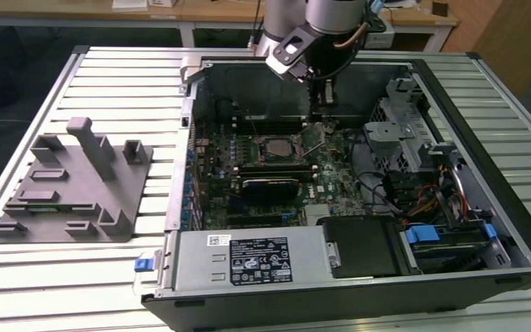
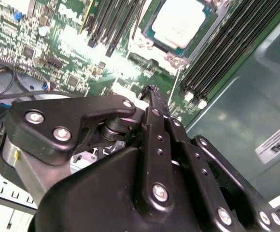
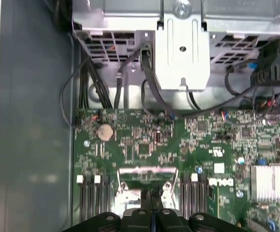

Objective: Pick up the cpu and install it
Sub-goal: 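Close the cpu cover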

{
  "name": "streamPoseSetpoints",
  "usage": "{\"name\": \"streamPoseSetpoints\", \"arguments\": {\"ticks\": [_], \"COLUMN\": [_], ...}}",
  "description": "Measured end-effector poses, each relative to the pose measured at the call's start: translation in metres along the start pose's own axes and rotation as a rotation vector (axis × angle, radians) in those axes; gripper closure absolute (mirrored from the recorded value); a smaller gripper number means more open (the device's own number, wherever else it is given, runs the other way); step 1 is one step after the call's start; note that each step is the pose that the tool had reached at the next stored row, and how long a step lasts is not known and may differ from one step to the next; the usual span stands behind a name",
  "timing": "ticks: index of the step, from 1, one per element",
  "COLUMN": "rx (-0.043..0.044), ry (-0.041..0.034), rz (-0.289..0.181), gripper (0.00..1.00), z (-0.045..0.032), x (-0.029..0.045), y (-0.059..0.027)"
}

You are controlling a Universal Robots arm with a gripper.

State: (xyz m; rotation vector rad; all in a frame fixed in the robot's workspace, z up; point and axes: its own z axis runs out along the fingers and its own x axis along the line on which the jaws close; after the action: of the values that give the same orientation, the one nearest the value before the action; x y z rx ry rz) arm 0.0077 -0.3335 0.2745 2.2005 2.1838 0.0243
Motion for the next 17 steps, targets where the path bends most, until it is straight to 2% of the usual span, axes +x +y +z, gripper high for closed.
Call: {"name": "streamPoseSetpoints", "arguments": {"ticks": [8, 17], "rx": [0.0, 0.0], "ry": [0.0, -0.0001], "rz": [0.0, 0.0], "gripper": [0.89, 0.89], "z": [0.0062, 0.0143], "x": [0.0003, 0.0008], "y": [0.0155, 0.0274]}}
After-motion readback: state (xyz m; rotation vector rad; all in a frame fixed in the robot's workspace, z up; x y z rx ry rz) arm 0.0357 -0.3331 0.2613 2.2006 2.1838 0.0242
